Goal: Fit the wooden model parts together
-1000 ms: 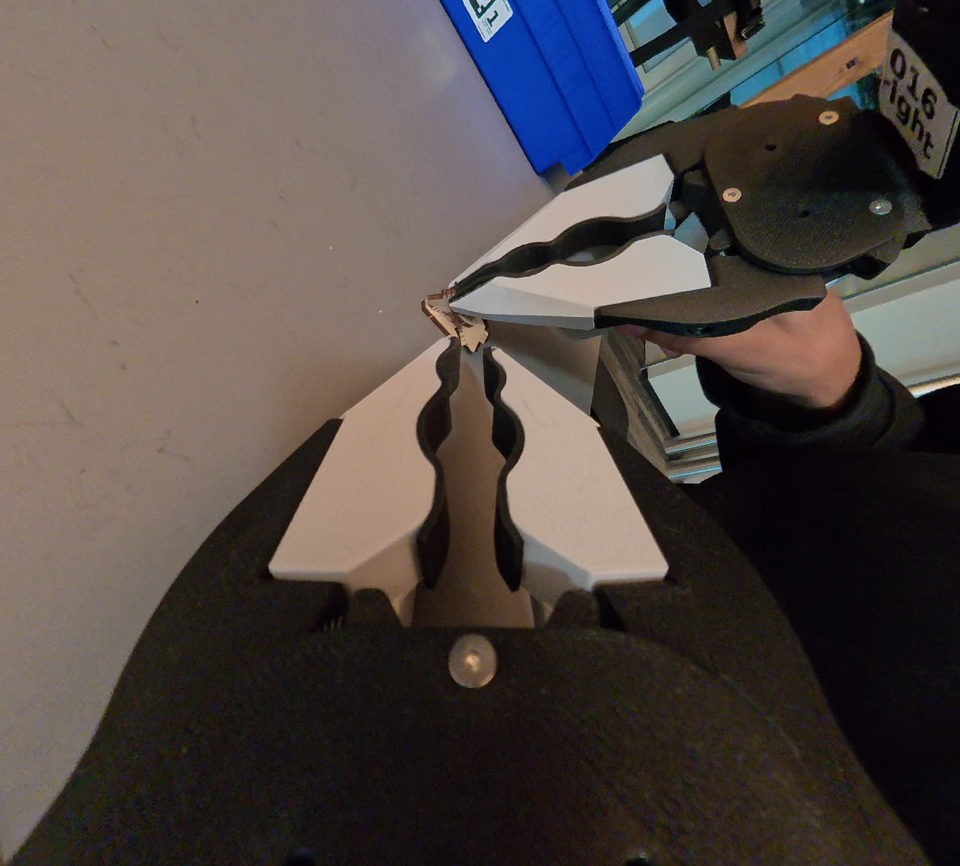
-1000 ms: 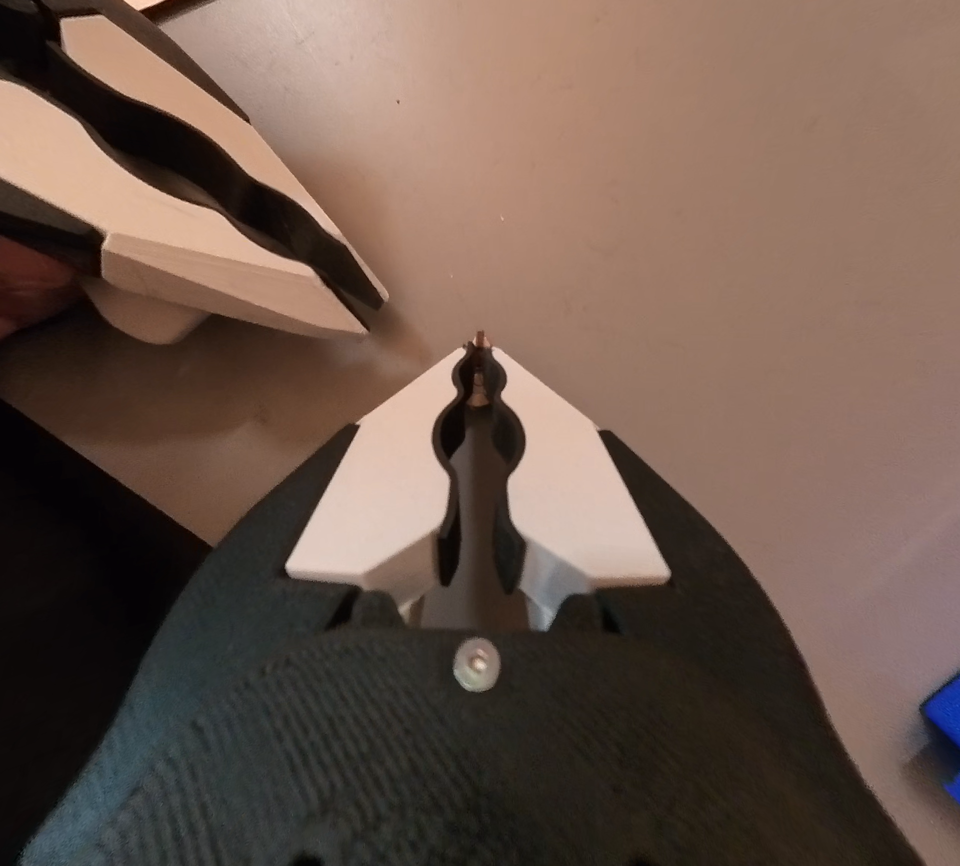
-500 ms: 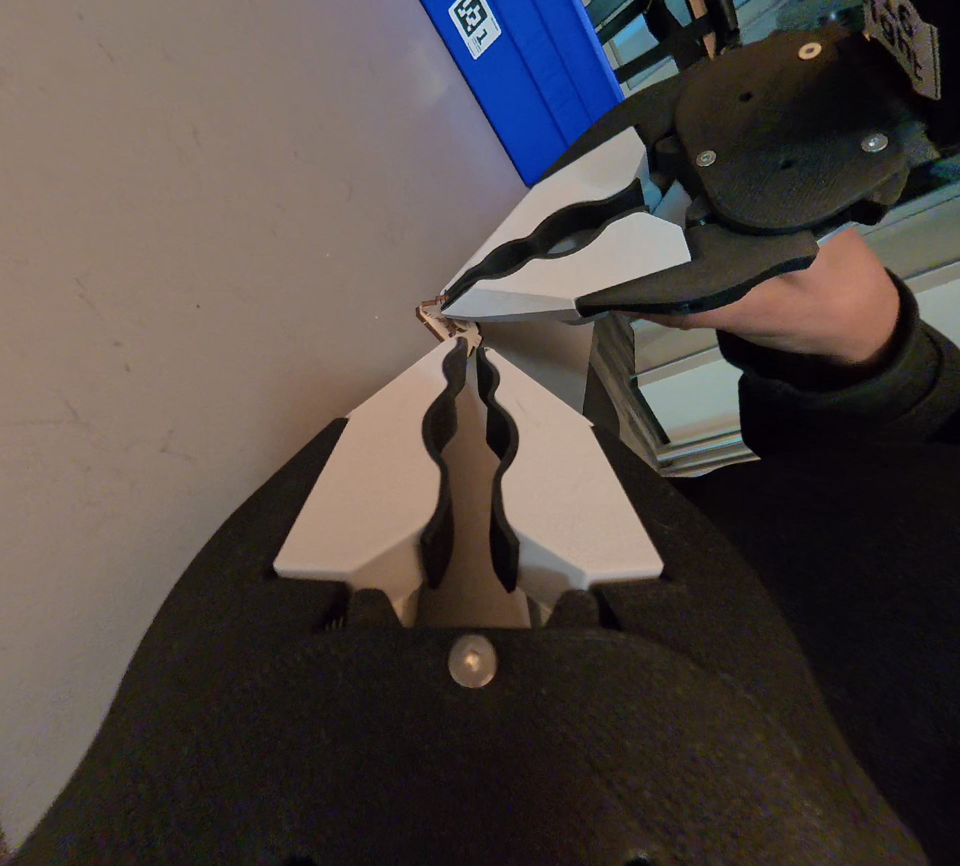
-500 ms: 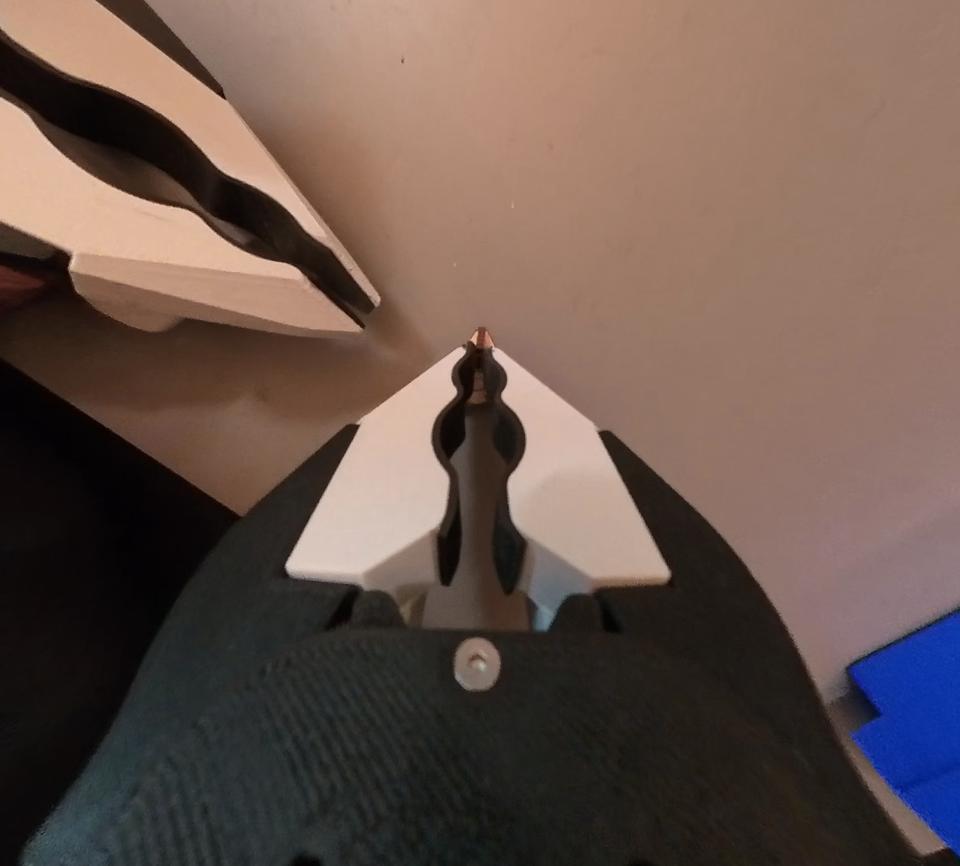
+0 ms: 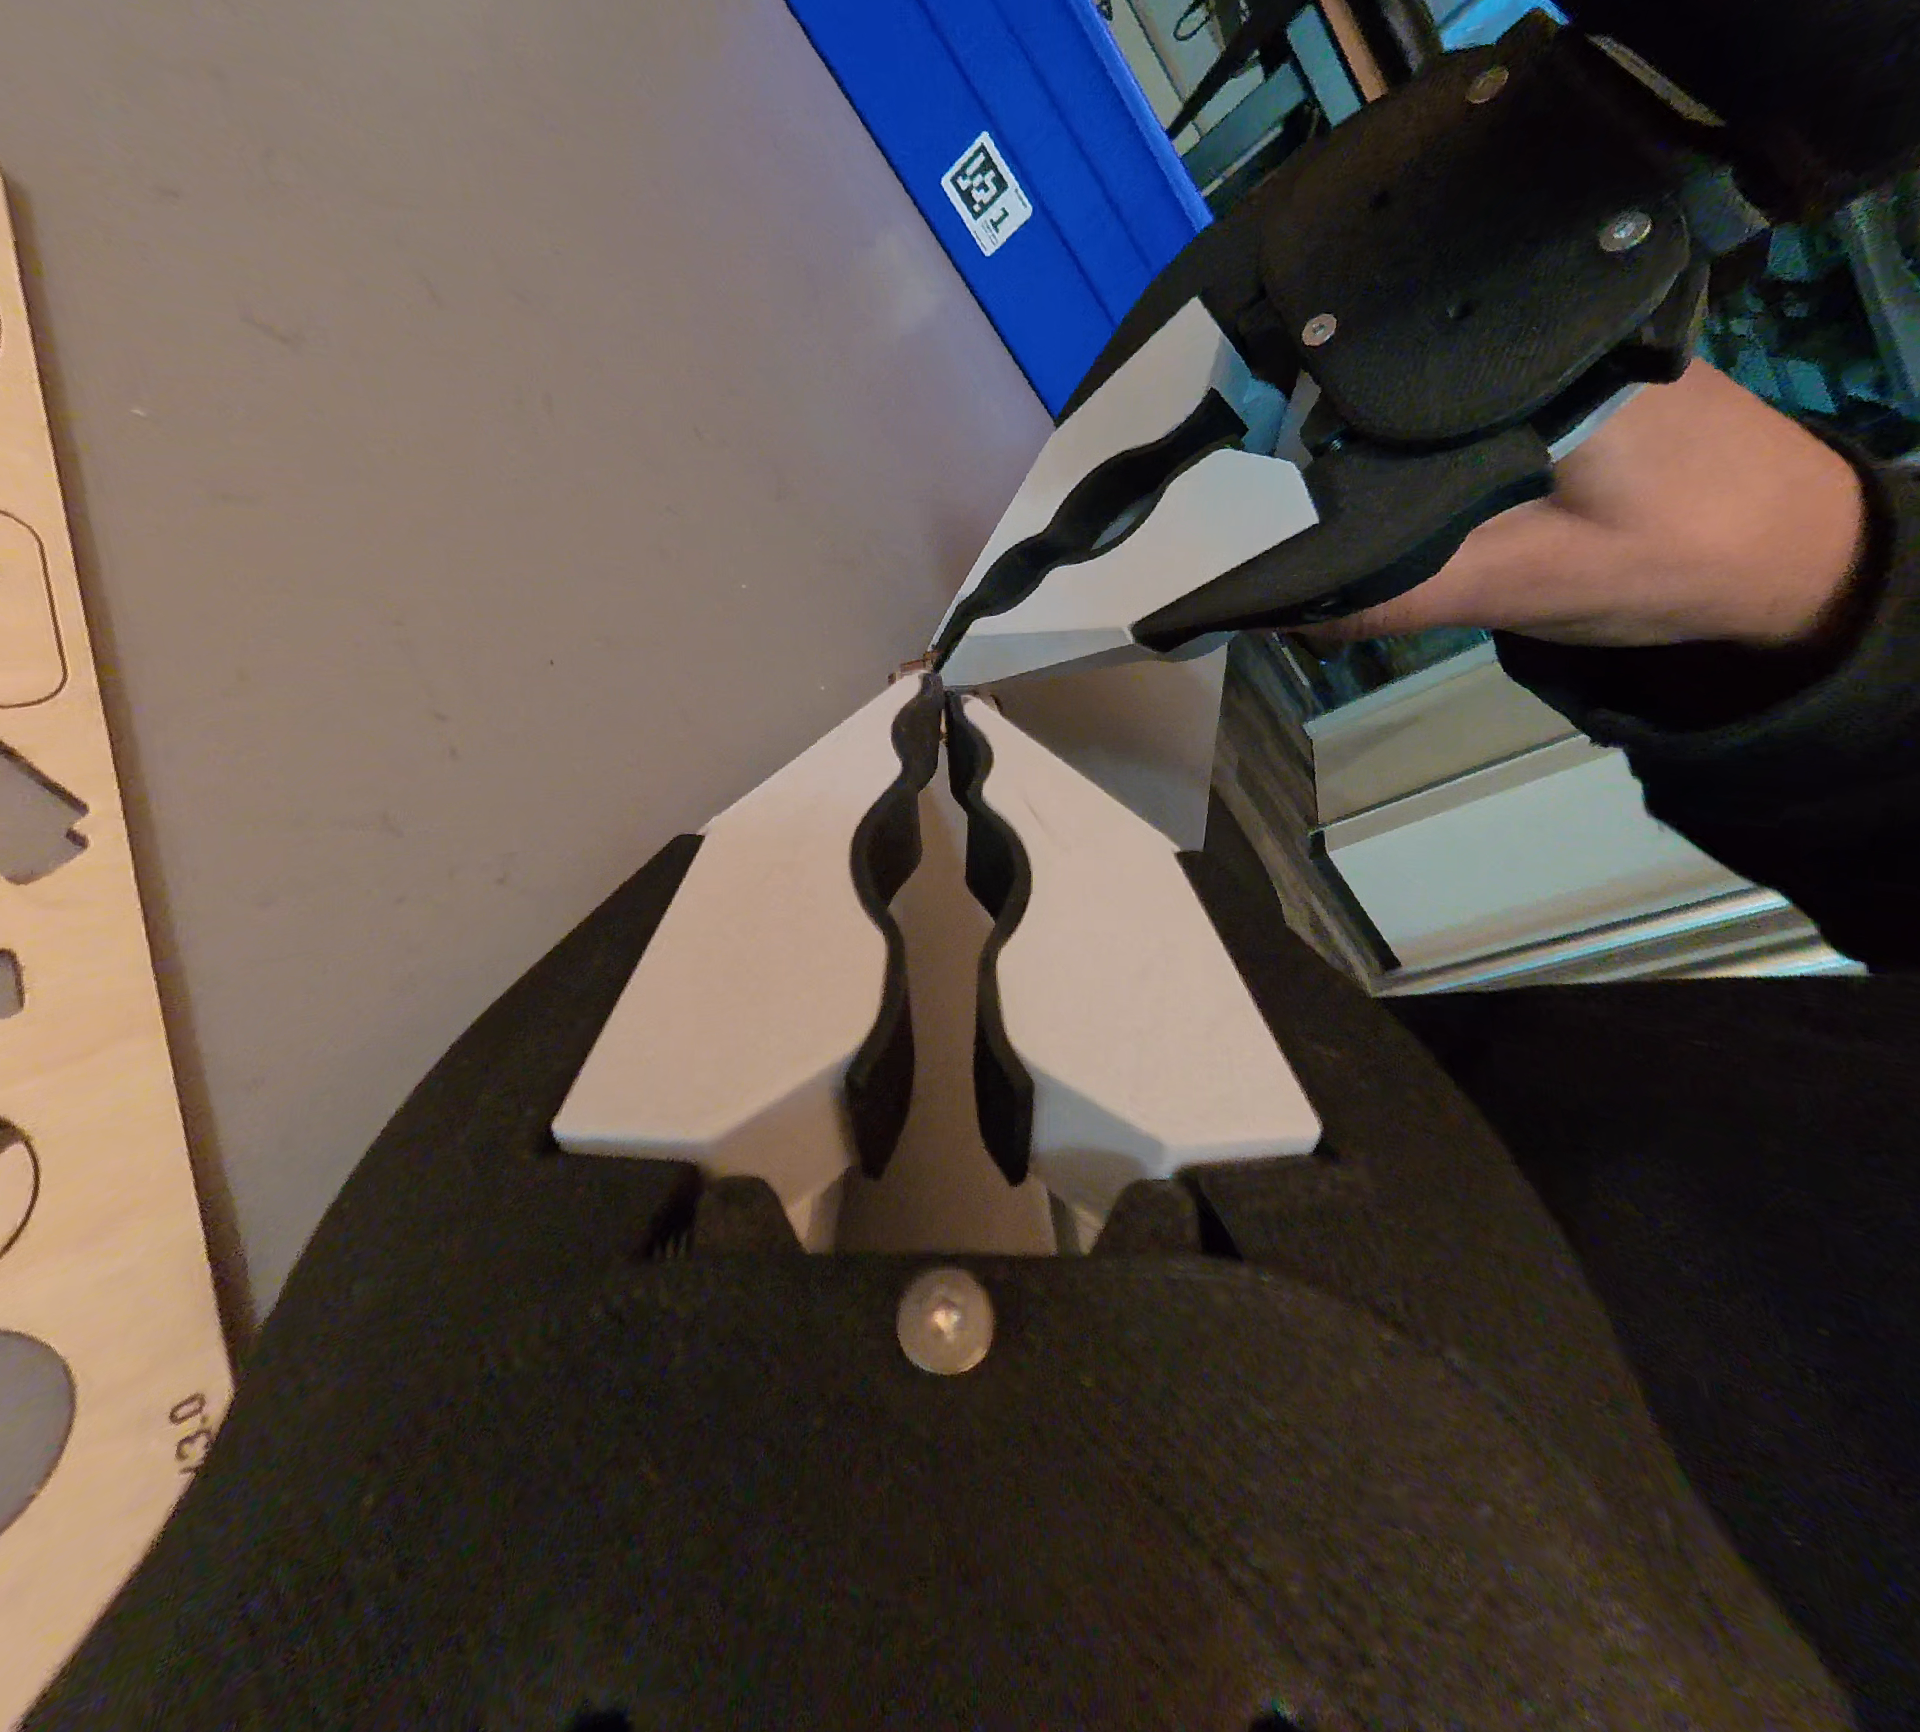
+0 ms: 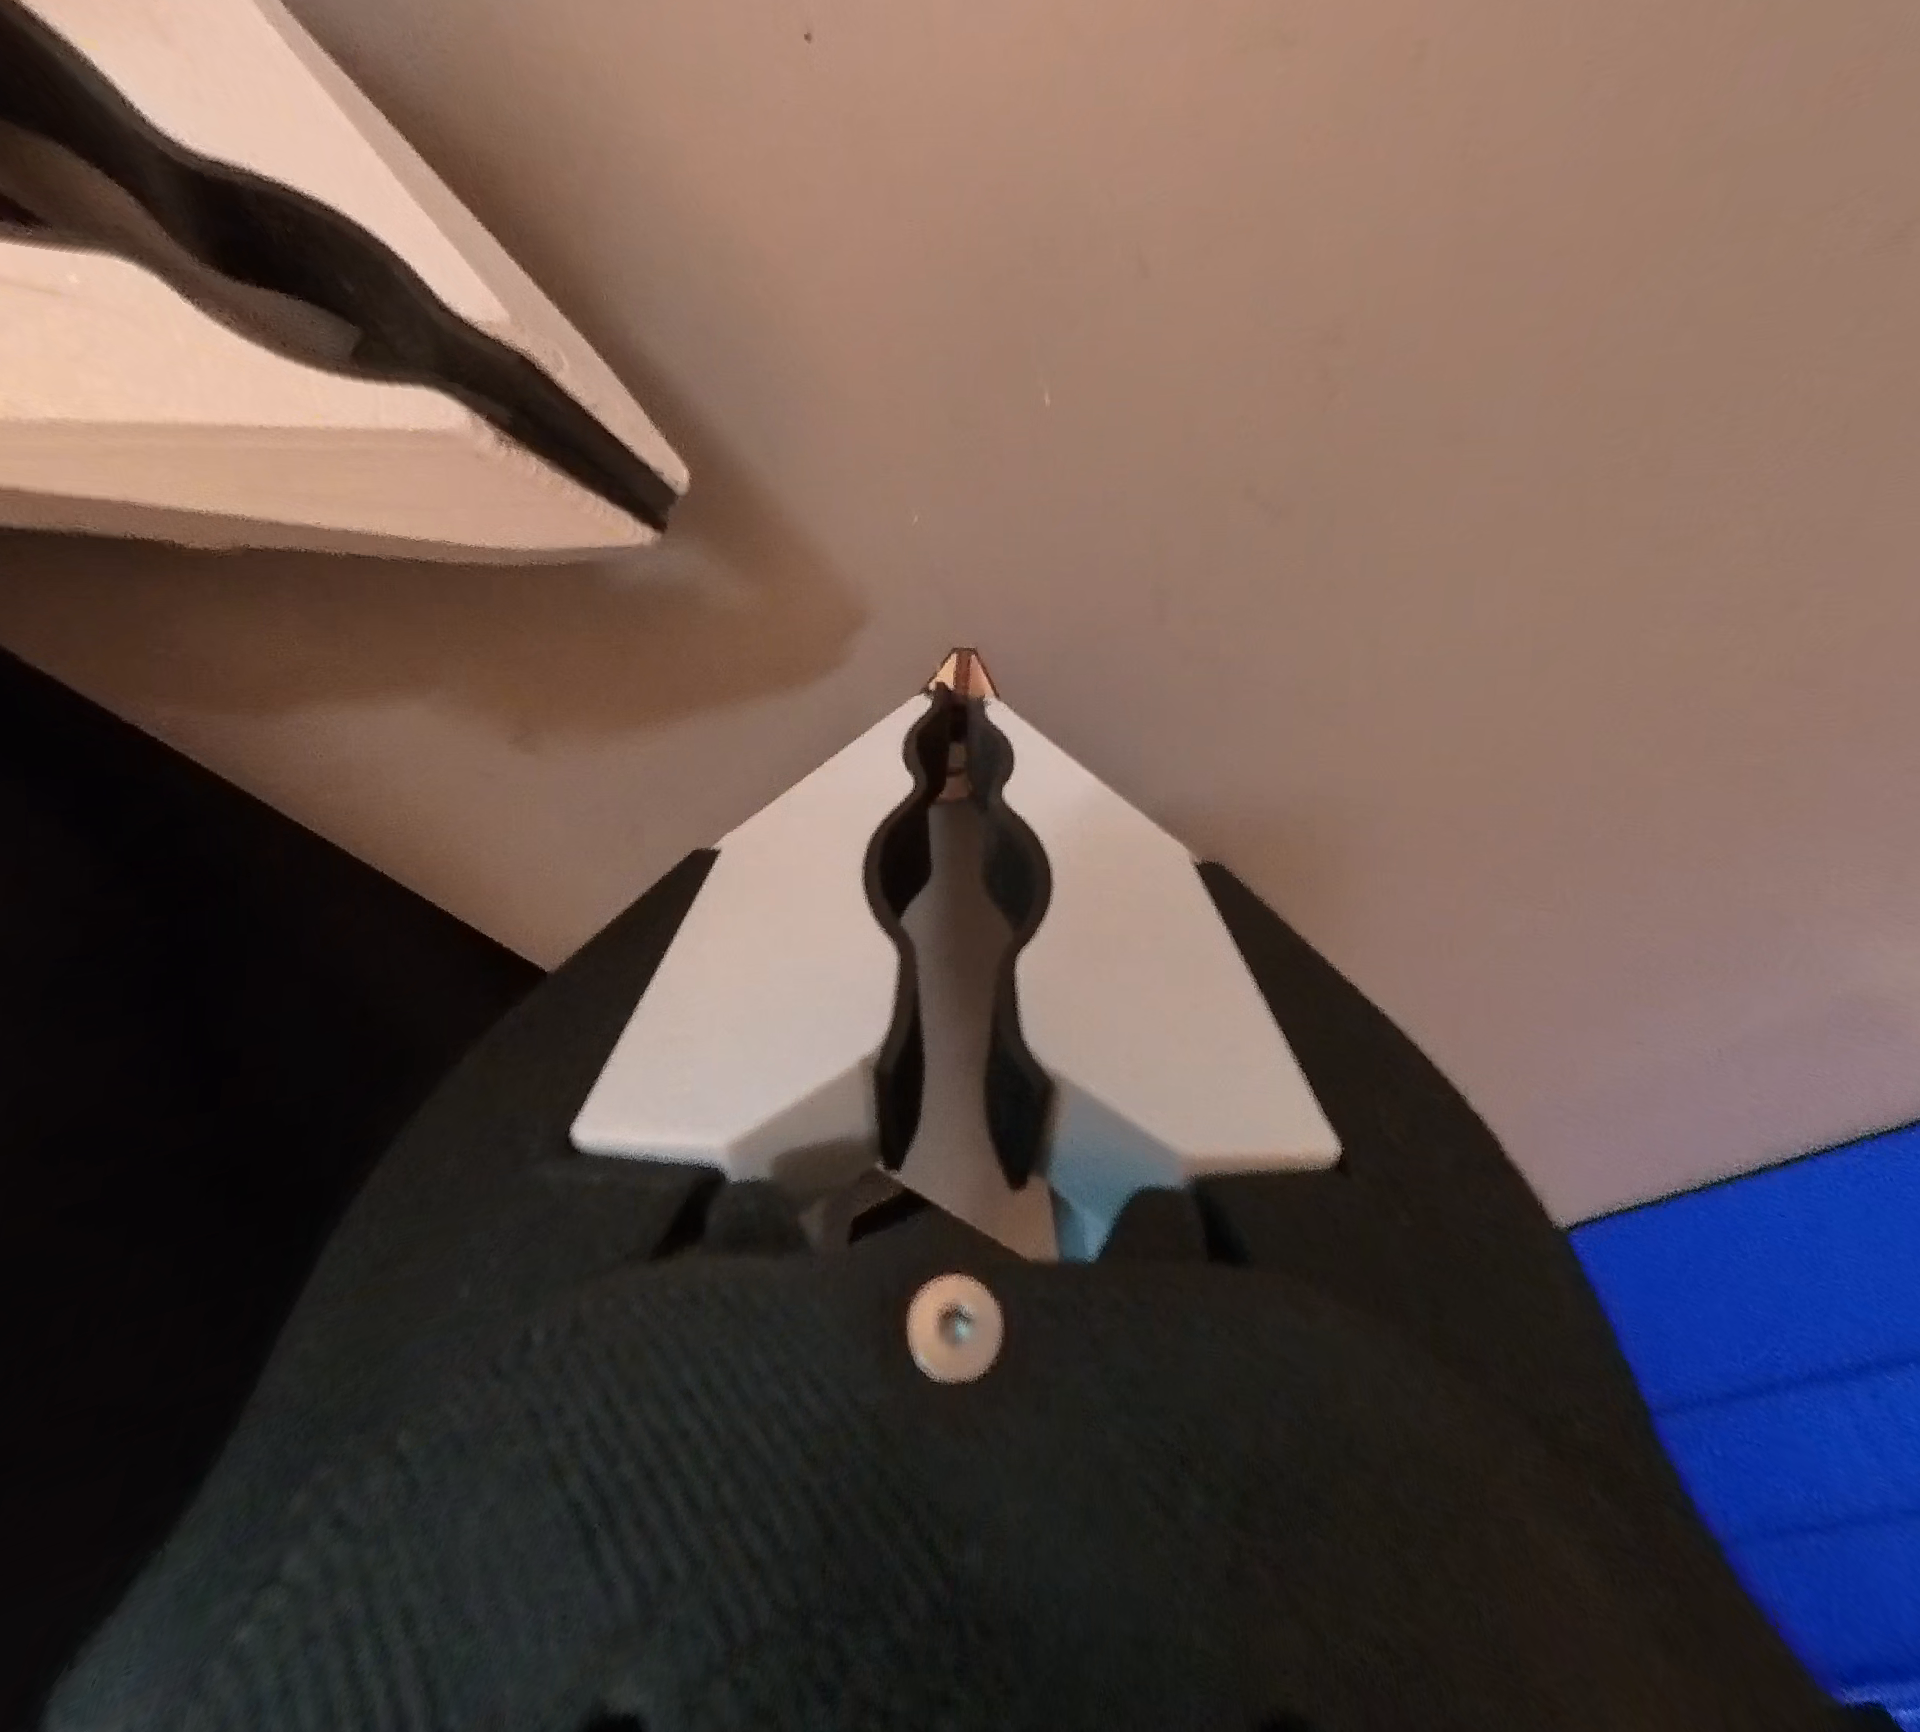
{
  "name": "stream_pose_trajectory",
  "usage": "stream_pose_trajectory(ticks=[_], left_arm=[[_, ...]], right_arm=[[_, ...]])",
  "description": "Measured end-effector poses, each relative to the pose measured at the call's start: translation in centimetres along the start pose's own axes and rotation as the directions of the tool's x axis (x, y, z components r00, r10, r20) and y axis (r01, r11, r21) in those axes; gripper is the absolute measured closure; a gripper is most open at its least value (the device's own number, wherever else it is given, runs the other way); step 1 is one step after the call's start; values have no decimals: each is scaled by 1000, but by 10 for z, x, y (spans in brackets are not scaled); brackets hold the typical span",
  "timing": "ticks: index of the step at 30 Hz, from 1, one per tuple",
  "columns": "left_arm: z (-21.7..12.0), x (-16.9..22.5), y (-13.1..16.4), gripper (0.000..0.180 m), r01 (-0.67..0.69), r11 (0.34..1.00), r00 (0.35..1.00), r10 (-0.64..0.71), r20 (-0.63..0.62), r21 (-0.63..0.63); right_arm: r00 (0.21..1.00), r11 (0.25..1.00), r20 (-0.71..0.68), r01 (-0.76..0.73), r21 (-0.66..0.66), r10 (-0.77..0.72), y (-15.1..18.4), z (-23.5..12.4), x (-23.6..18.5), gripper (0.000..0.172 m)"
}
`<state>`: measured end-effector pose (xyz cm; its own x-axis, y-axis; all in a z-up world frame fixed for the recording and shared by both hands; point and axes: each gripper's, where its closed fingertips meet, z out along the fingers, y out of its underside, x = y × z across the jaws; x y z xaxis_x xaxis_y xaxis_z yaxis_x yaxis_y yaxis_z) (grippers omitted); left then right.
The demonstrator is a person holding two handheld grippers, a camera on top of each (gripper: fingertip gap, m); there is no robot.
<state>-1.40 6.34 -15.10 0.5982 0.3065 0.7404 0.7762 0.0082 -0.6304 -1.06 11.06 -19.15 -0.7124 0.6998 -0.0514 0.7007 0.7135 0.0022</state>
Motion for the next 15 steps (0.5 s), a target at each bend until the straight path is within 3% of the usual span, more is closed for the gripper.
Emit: stream_pose_trajectory(ticks=[15], left_arm=[[-2, 4, 1, 180, 0, 1000, 999, -1, -32, -2]], right_arm=[[1000, 997, 1, 5, -80, -5, 0, 2, 0, 171]])
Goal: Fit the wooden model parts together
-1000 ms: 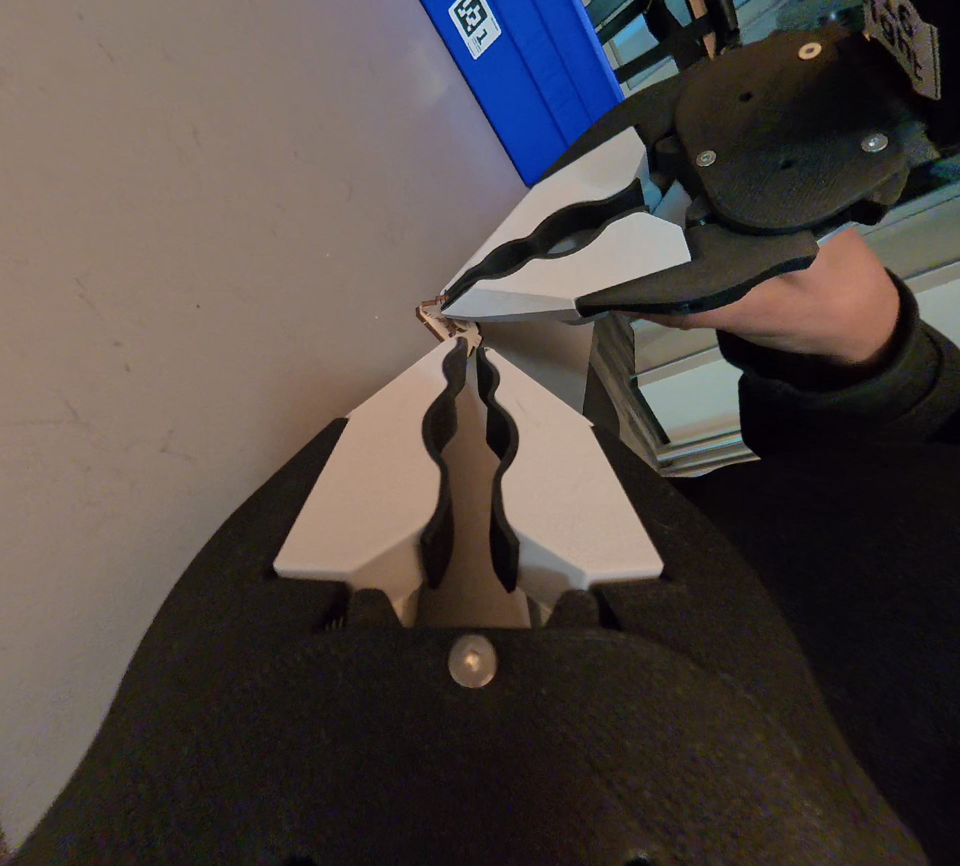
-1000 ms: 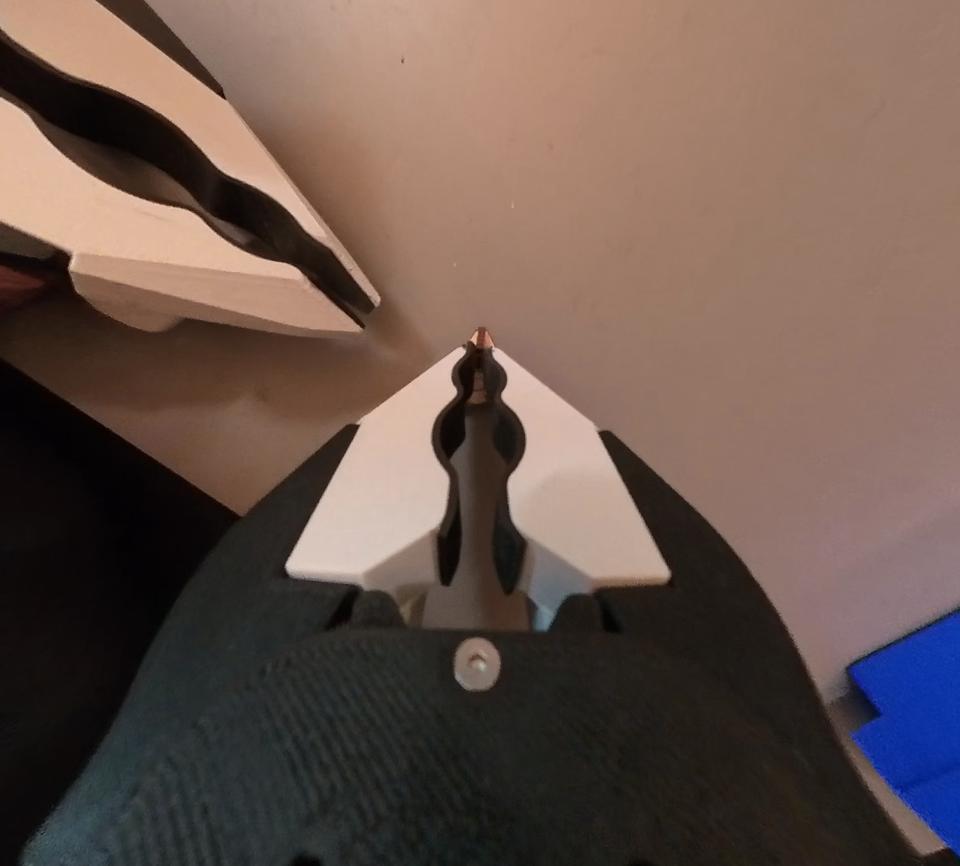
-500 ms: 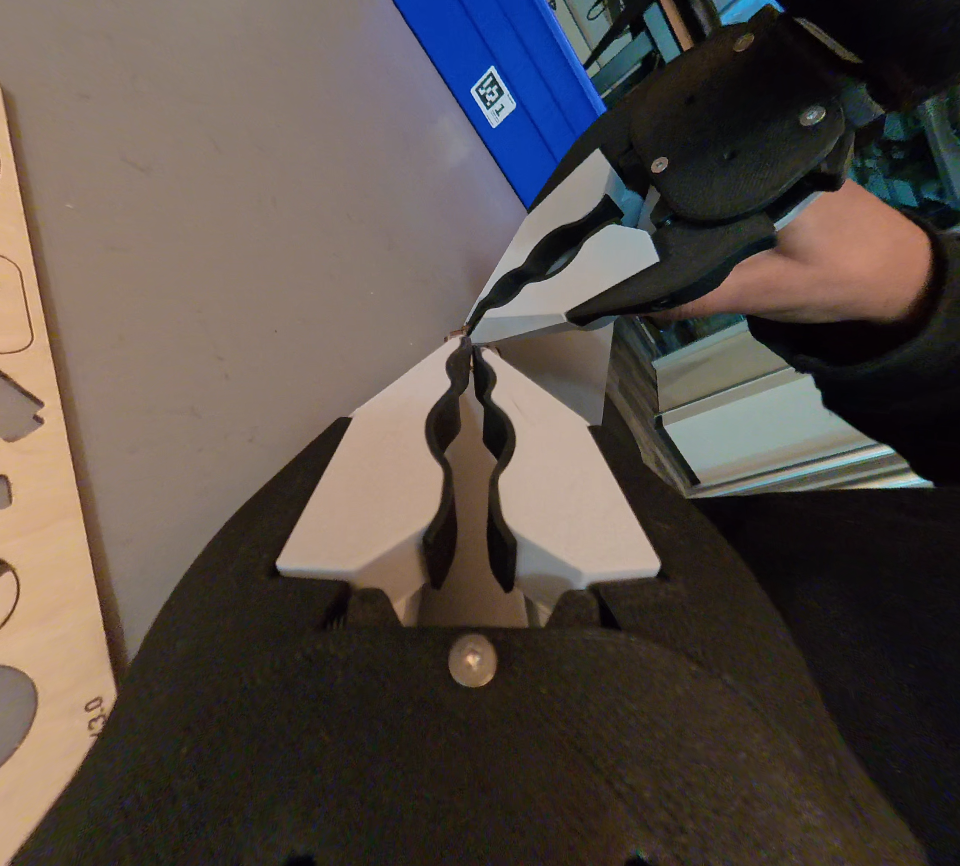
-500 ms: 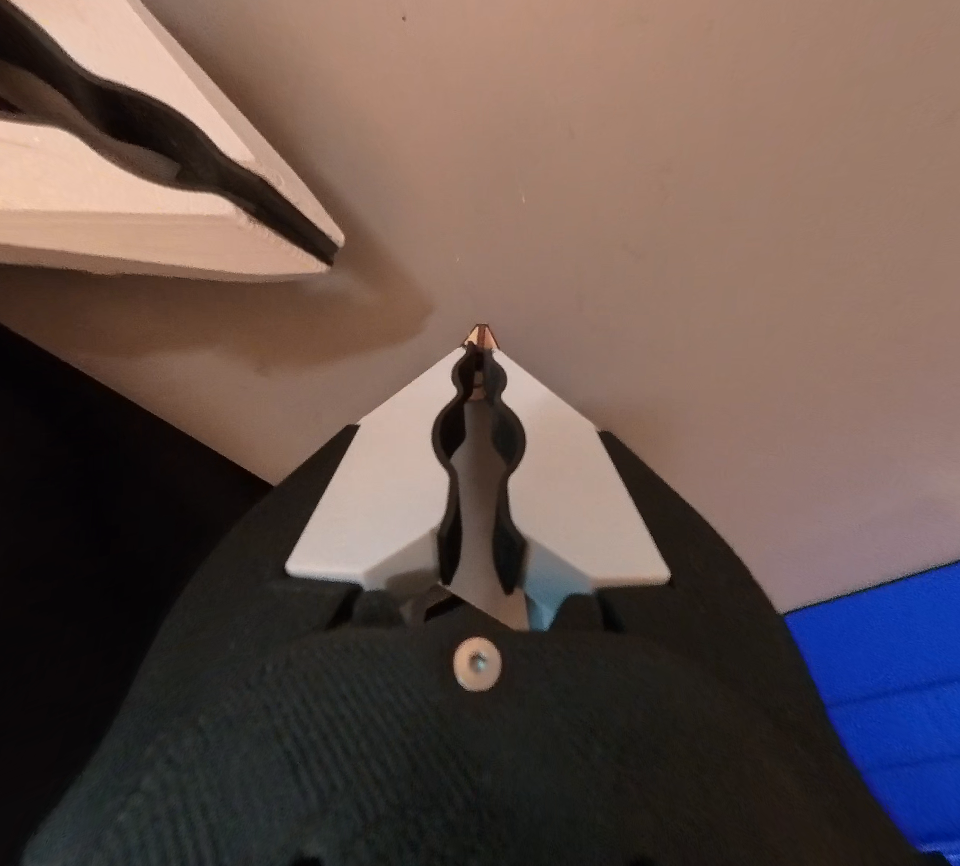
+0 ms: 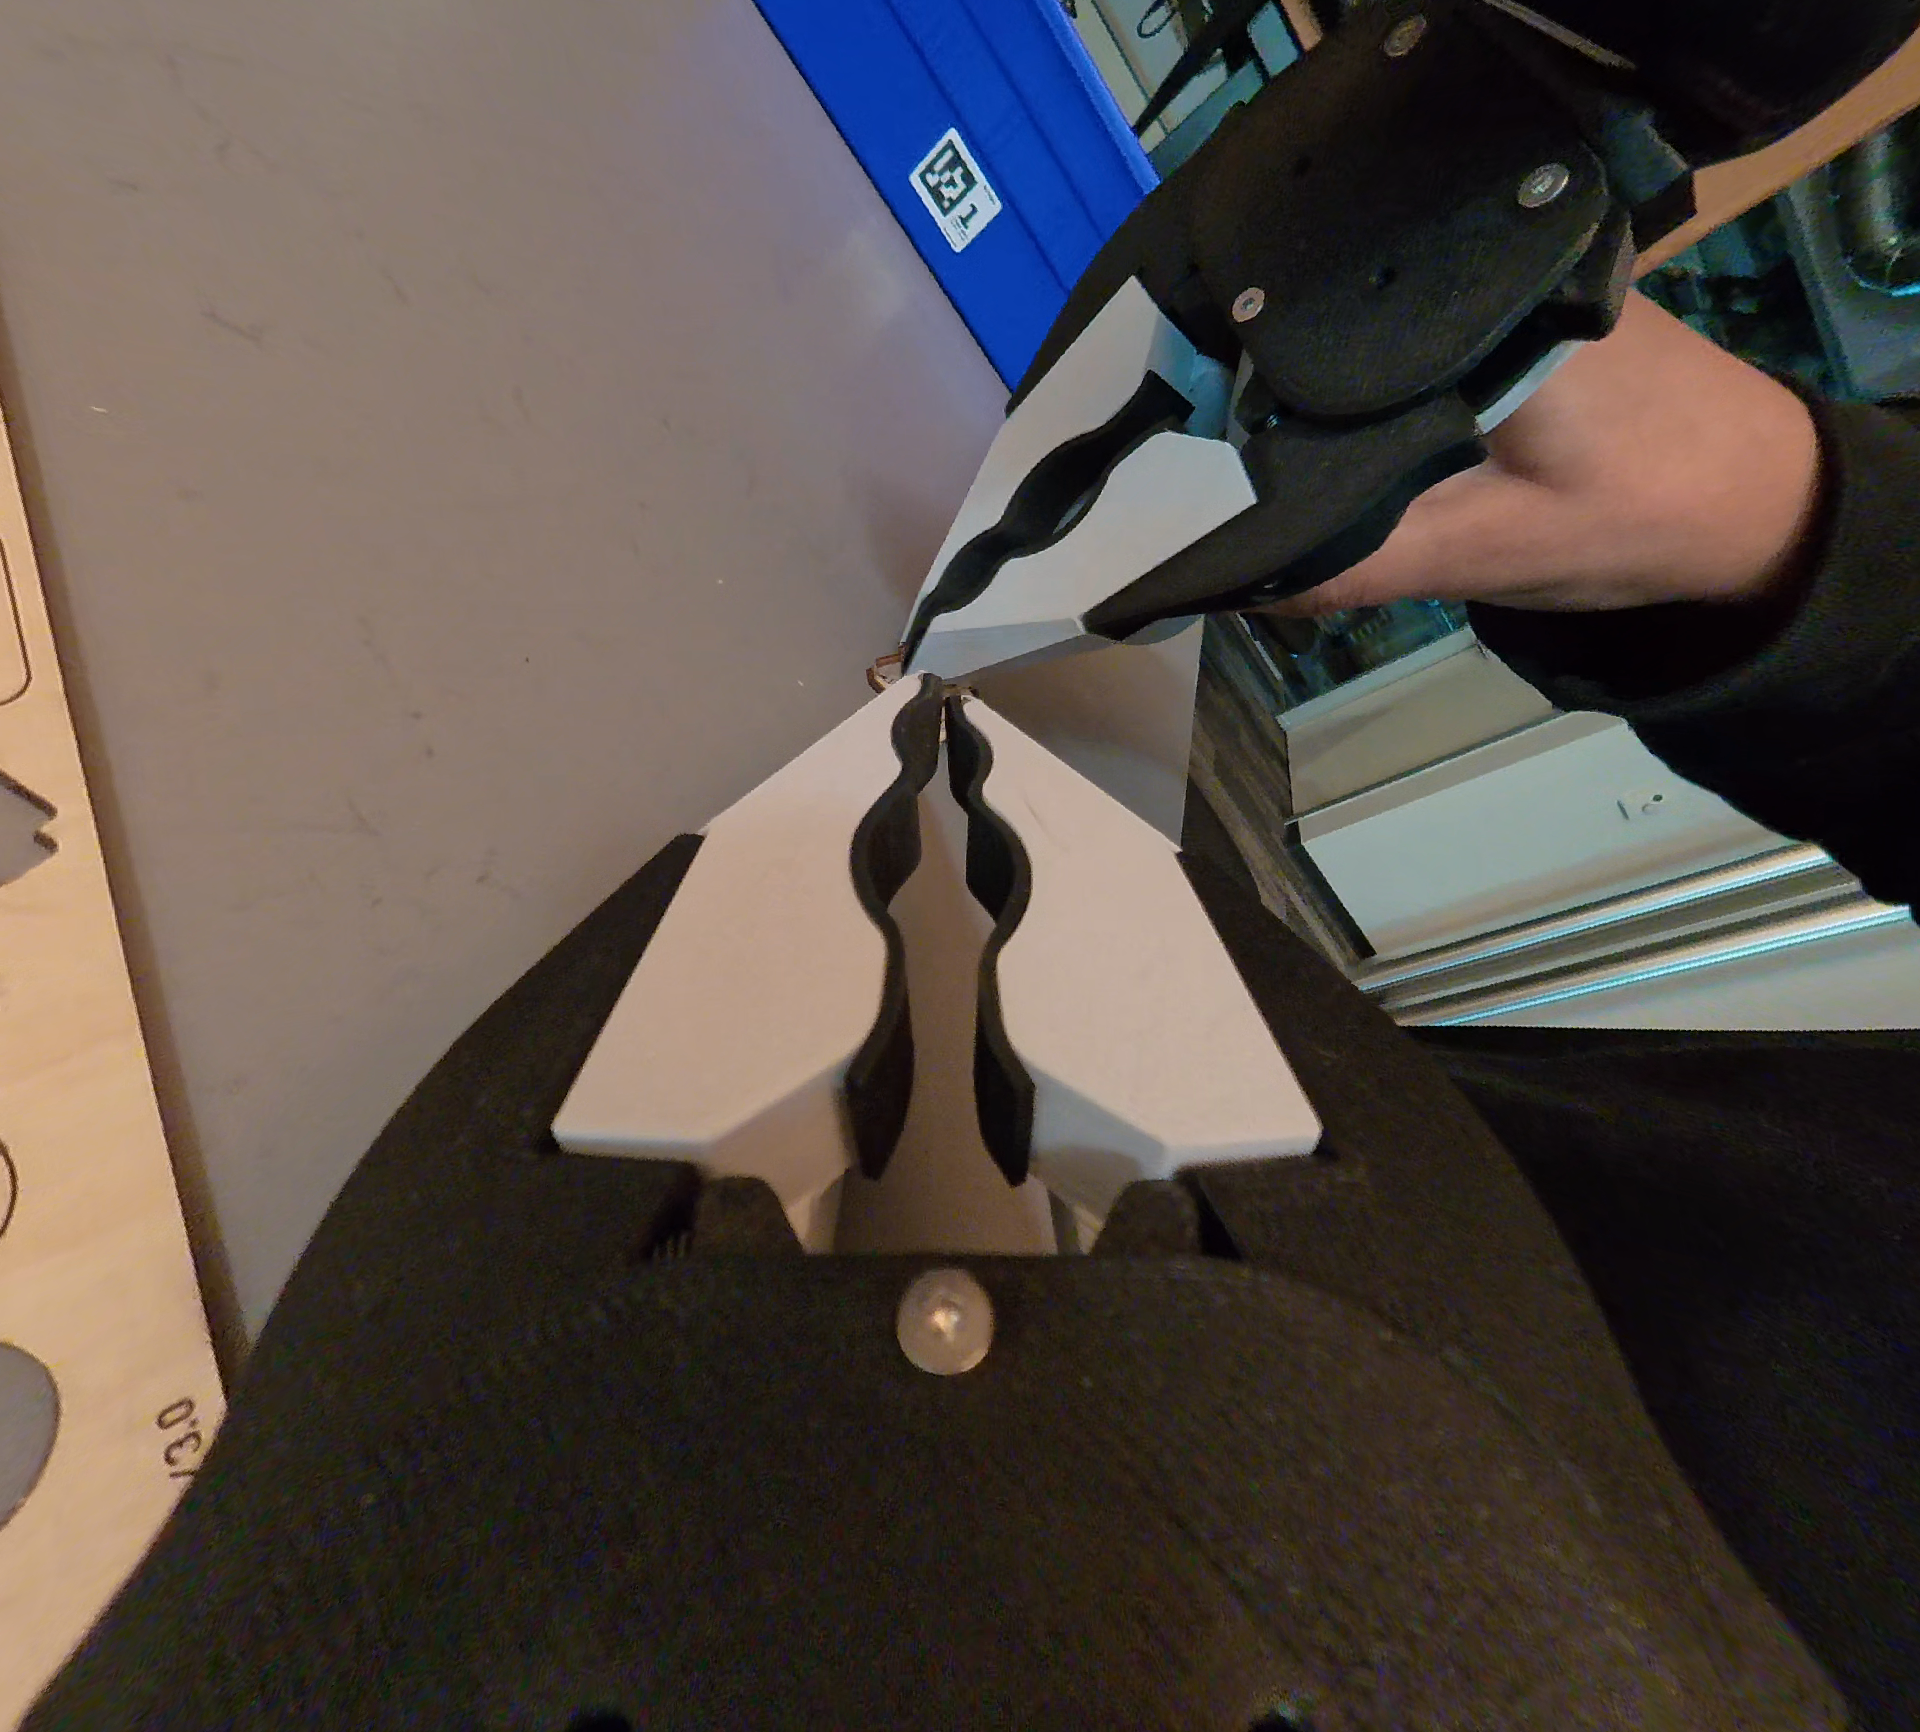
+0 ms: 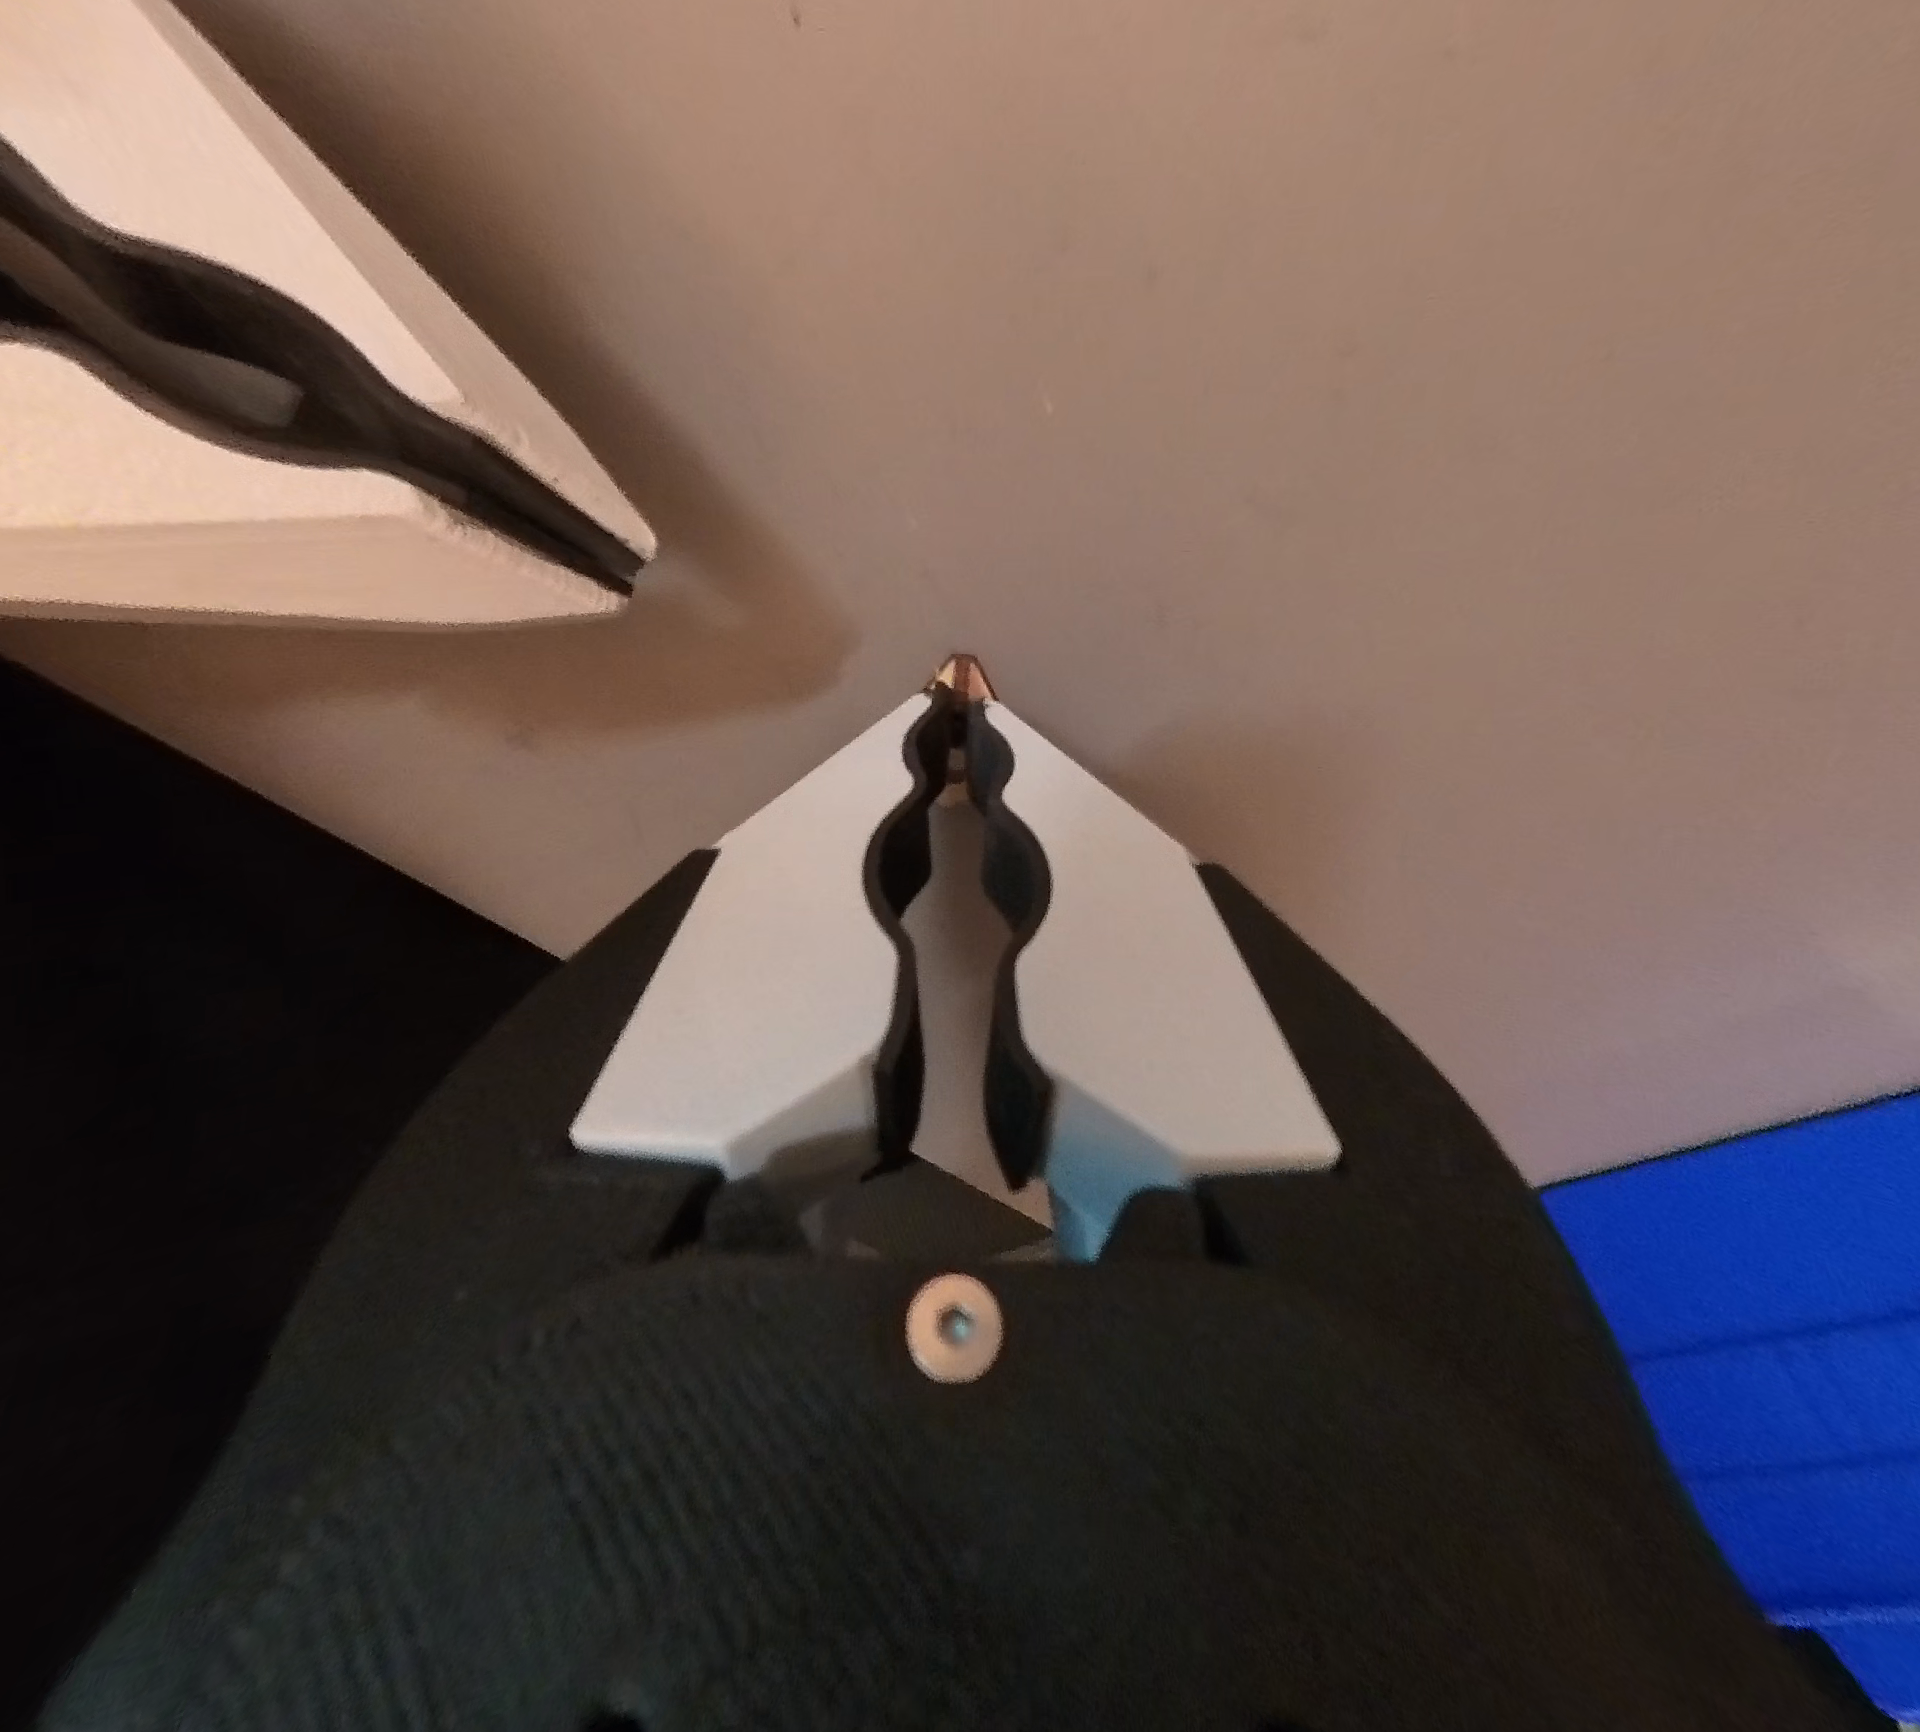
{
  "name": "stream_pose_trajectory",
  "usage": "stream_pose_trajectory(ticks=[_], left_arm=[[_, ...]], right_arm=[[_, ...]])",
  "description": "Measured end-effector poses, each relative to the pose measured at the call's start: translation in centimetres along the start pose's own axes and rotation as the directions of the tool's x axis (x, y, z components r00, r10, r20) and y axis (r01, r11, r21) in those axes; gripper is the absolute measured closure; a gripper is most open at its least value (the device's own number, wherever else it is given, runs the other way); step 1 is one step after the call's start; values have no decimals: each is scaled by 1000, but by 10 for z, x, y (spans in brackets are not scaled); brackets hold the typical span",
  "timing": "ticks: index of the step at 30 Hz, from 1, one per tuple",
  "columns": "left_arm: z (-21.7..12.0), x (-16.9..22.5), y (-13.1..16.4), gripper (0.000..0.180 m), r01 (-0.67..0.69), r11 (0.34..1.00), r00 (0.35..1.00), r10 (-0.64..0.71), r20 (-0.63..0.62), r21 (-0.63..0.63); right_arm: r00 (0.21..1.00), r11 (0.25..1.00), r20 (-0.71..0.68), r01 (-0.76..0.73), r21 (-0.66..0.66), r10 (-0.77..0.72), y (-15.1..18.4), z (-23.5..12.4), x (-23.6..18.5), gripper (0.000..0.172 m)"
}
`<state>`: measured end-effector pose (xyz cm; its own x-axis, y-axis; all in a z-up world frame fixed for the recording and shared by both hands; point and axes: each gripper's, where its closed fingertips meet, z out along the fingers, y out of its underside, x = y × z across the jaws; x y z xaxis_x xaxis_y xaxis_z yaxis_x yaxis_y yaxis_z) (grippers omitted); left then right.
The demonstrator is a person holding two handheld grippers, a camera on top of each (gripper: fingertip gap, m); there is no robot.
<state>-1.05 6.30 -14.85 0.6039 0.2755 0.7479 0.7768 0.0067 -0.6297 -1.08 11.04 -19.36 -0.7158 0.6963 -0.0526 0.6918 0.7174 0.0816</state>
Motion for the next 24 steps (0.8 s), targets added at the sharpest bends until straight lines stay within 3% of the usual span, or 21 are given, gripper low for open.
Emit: stream_pose_trajectory(ticks=[10, 13, 14, 18, 24], left_arm=[[0, 0, -1, 180, 9, 1000, 1000, -9, -10, 3], [-1, 0, -1, 180, 10, 1000, 1000, -10, -12, 3], [-1, 0, -1, 180, 12, 1000, 1000, -12, -12, 3], [0, -1, -1, 180, 17, 1000, 1000, -17, -9, 1], [-1, -1, -2, 180, 24, 1000, 1000, -23, -9, 8]], right_arm=[[1000, 1000, -17, 4, 10, -4, -2, 2, 3, 171], [998, 996, -56, 46, 72, -42, -11, -6, 9, 170], [999, 993, -32, 43, 107, -40, -16, -12, 6, 161], [999, 966, 33, 10, 259, -19, -30, -34, 6, 156], [999, 931, -26, 28, 365, -20, -17, -36, 11, 154]])
